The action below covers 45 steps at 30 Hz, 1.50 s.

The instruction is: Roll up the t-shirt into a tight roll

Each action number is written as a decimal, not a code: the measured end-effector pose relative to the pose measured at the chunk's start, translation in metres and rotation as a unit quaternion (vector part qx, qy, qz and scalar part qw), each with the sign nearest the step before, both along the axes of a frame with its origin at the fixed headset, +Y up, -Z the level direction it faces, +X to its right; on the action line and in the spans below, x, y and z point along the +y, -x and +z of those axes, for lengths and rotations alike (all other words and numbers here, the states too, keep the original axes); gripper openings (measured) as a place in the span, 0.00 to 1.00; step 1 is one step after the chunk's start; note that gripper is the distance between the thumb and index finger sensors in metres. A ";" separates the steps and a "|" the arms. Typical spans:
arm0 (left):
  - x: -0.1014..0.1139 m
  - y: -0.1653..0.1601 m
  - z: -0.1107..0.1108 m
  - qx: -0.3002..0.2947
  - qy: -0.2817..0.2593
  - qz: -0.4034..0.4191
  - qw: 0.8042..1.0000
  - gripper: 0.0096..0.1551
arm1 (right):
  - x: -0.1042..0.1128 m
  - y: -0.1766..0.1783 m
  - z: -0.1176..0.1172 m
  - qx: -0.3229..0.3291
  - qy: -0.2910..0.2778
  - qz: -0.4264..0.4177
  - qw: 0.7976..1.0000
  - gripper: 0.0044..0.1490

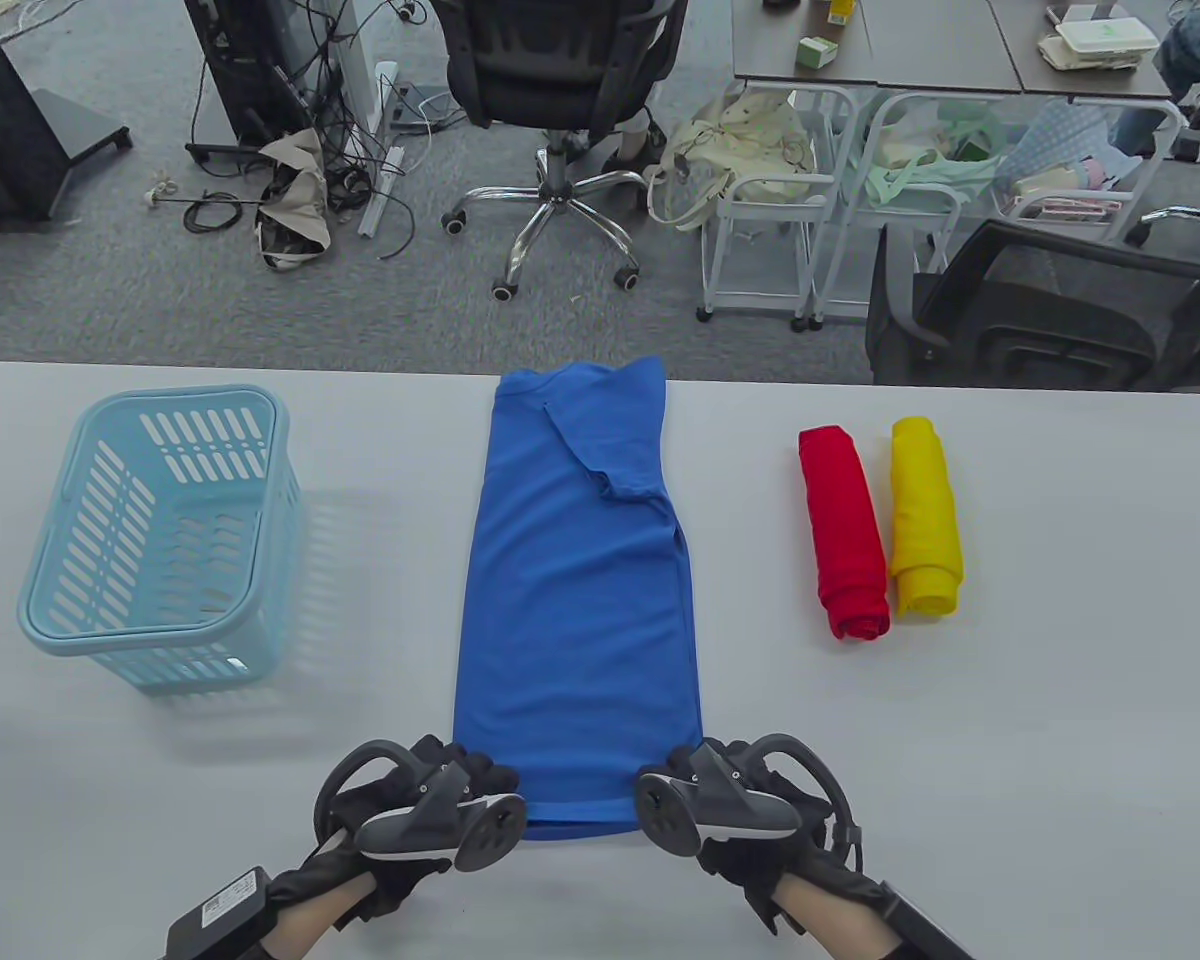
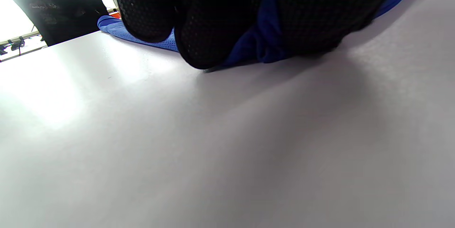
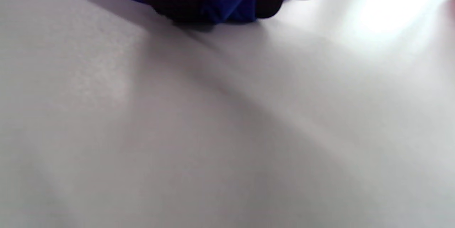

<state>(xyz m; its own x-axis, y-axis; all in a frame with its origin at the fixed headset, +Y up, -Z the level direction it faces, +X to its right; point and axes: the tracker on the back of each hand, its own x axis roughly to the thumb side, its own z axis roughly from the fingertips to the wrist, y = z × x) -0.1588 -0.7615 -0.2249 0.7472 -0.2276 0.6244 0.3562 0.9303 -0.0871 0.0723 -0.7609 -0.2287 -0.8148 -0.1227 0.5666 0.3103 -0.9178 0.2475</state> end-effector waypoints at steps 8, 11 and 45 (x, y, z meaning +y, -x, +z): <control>0.013 0.015 -0.015 0.045 0.042 0.110 0.992 0.25 | 0.018 -0.016 -0.012 -0.033 0.014 -0.064 0.997 0.24; 0.027 0.024 -0.018 0.068 0.005 0.145 0.987 0.24 | 0.033 -0.024 -0.013 -0.055 -0.005 -0.108 0.993 0.25; 0.040 0.062 -0.052 0.148 0.103 0.308 0.934 0.25 | 0.049 -0.053 -0.044 -0.142 0.113 -0.331 0.926 0.28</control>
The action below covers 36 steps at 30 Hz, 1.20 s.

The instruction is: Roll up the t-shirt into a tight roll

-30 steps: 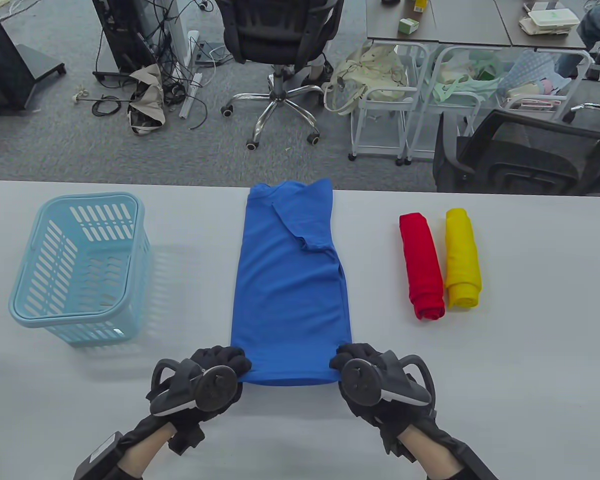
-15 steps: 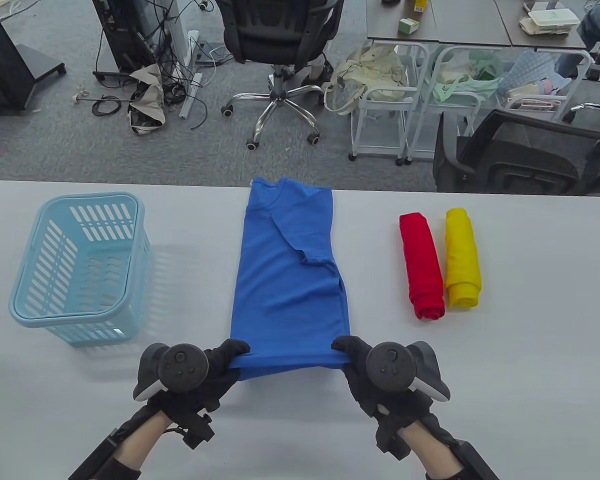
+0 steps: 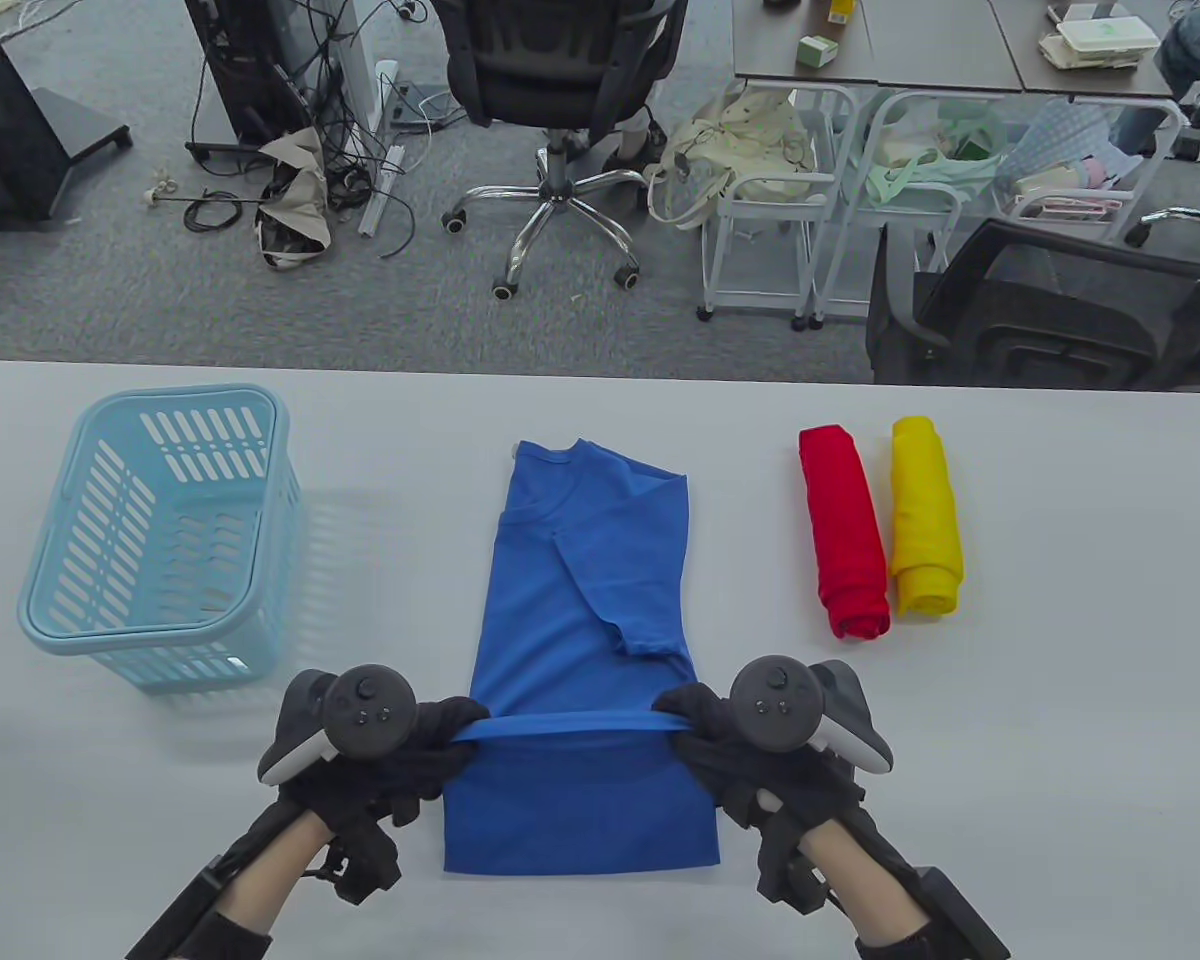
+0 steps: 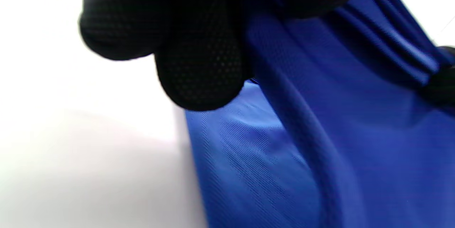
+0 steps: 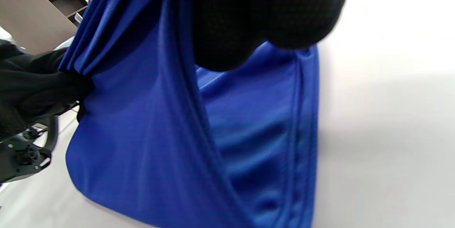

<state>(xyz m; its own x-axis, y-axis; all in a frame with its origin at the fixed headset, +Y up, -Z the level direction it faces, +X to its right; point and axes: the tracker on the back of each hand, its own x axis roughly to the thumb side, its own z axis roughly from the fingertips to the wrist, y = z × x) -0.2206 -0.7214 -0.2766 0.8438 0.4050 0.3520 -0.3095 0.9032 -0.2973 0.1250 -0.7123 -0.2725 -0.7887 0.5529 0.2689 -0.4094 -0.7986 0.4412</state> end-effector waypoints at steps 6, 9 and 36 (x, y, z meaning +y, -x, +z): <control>0.025 -0.011 -0.039 0.054 -0.055 -0.095 0.992 0.26 | 0.019 -0.001 -0.044 -0.039 -0.021 0.072 0.996 0.29; 0.033 -0.018 -0.064 0.071 -0.068 -0.141 0.985 0.26 | 0.023 0.002 -0.069 -0.060 -0.020 0.105 0.993 0.29; 0.037 -0.057 -0.167 0.109 0.024 -0.198 0.974 0.43 | 0.037 0.020 -0.152 -0.192 -0.079 0.244 0.947 0.42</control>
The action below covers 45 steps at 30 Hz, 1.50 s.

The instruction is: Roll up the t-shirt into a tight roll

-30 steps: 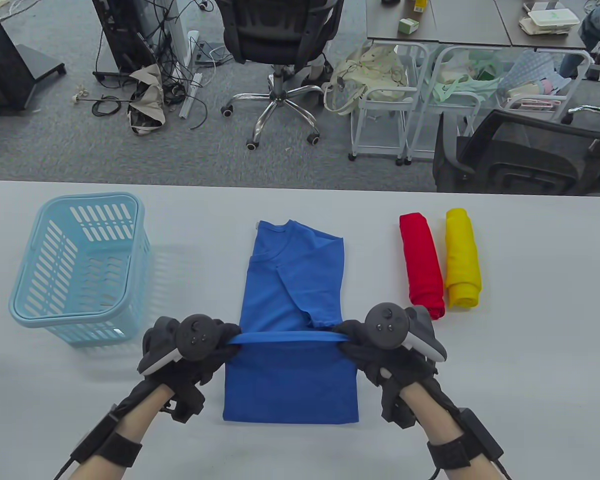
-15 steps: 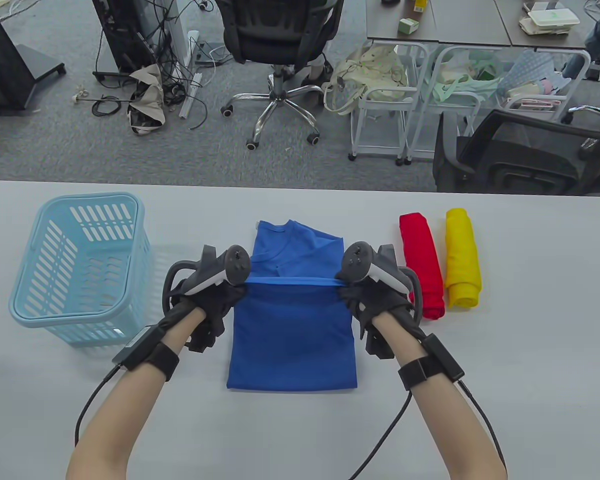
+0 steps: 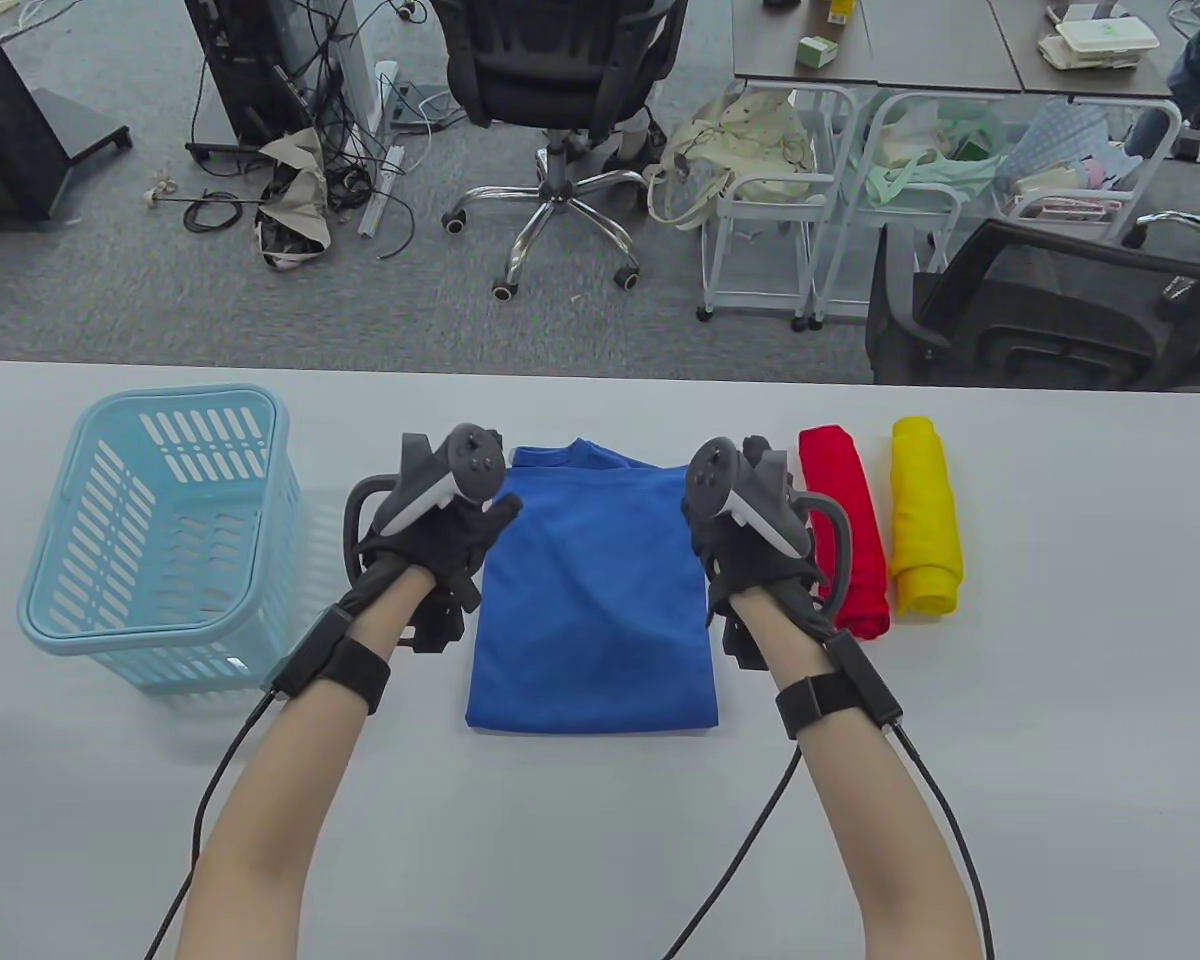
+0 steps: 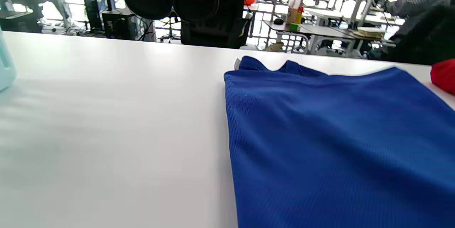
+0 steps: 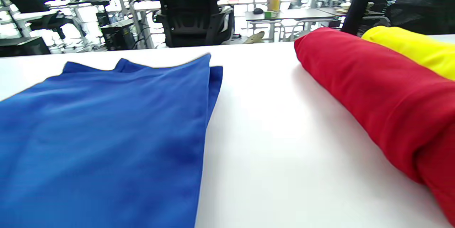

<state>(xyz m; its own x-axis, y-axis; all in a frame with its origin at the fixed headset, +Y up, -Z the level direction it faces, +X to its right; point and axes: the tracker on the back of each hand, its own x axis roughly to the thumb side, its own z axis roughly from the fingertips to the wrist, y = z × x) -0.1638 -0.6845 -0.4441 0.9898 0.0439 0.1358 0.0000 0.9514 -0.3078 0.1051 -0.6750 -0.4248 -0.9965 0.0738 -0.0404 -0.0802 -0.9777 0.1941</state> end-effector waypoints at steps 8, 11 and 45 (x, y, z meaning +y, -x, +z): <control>-0.089 -0.026 0.087 -0.168 0.136 -0.131 0.967 0.43 | -0.081 0.025 0.085 0.210 0.205 0.046 0.955 0.47; -0.100 -0.012 0.109 -0.172 0.124 -0.148 0.966 0.43 | -0.100 0.014 0.115 0.217 0.171 0.079 0.958 0.47; -0.060 0.009 0.188 -0.222 0.004 -0.005 0.975 0.23 | -0.066 0.000 0.187 0.259 0.083 0.060 0.961 0.26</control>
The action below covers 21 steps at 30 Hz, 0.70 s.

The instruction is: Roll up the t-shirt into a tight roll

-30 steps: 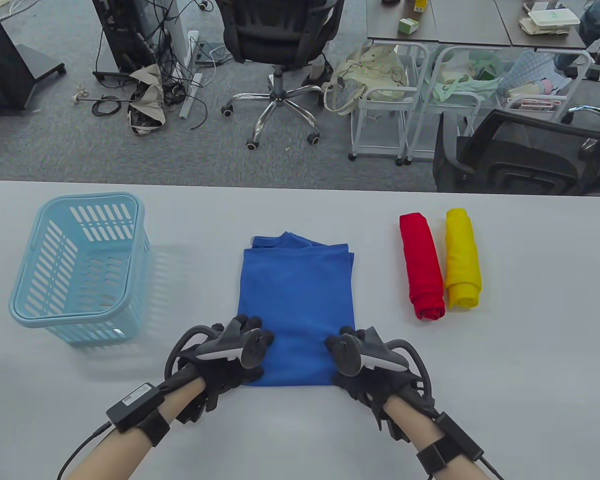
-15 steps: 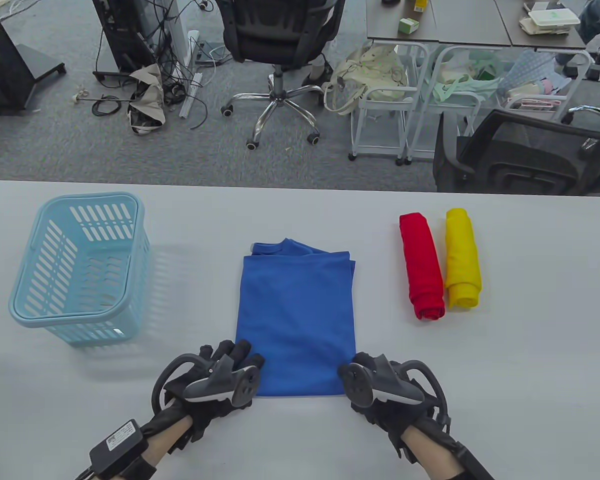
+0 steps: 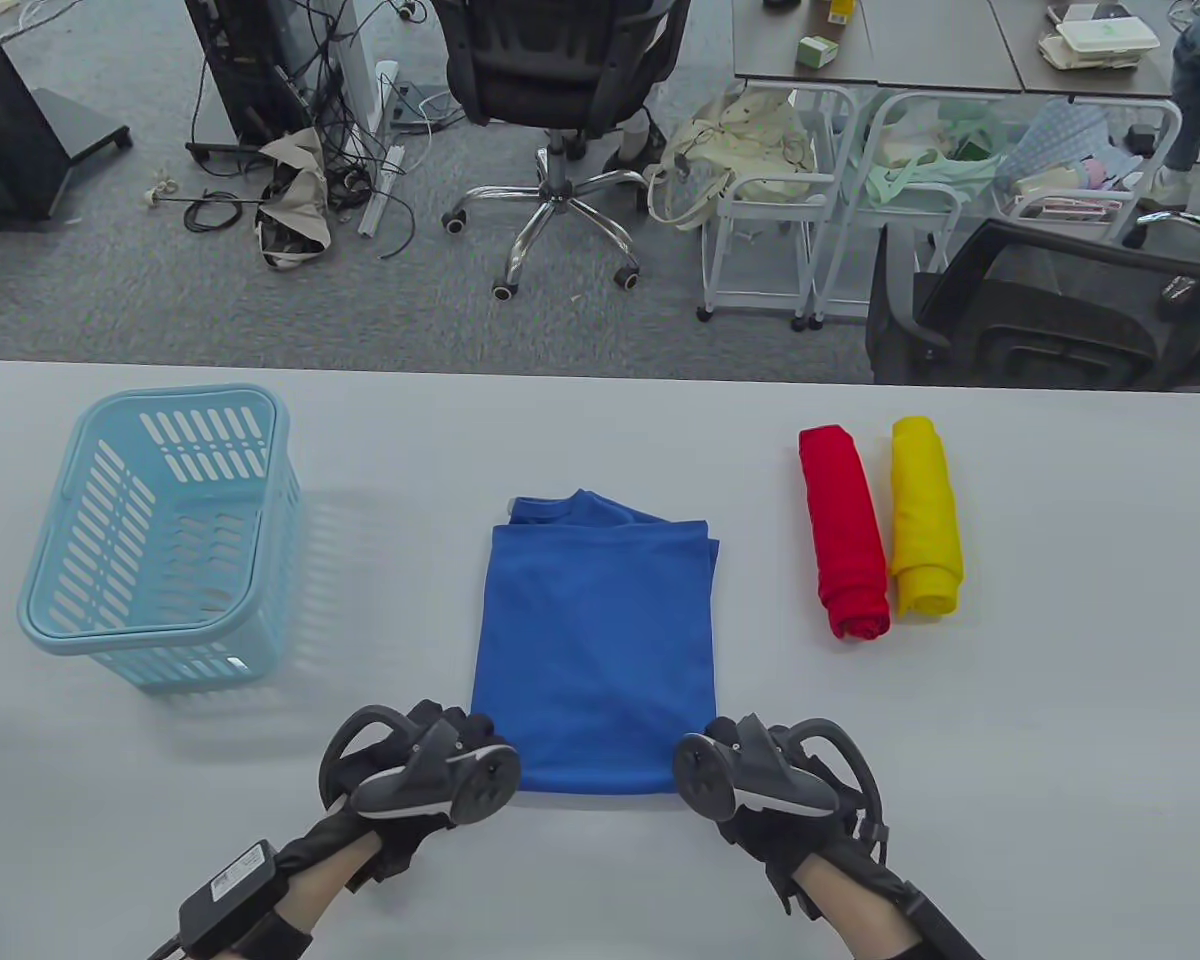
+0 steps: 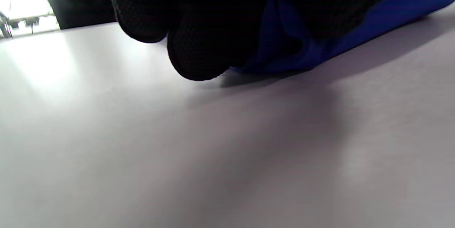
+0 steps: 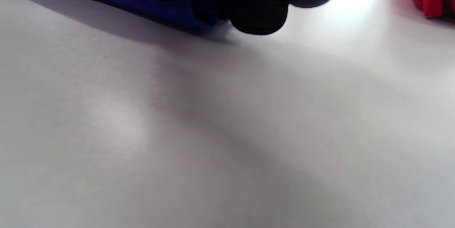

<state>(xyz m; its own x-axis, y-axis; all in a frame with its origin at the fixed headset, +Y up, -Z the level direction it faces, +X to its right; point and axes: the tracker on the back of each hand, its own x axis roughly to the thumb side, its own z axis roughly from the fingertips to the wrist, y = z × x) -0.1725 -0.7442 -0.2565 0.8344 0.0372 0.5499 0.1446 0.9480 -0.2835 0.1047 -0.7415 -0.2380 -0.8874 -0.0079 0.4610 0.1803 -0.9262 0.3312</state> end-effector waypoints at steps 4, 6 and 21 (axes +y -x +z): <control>-0.003 0.017 -0.009 0.044 0.069 0.057 0.995 0.23 | 0.009 -0.012 -0.004 -0.029 0.029 -0.085 0.996 0.27; -0.006 0.017 -0.013 0.066 0.031 0.027 0.997 0.24 | 0.005 -0.010 -0.010 -0.054 0.007 -0.058 0.997 0.27; -0.014 -0.024 0.021 -0.046 -0.128 -0.063 0.989 0.34 | -0.003 -0.002 -0.008 -0.144 -0.075 0.052 0.985 0.34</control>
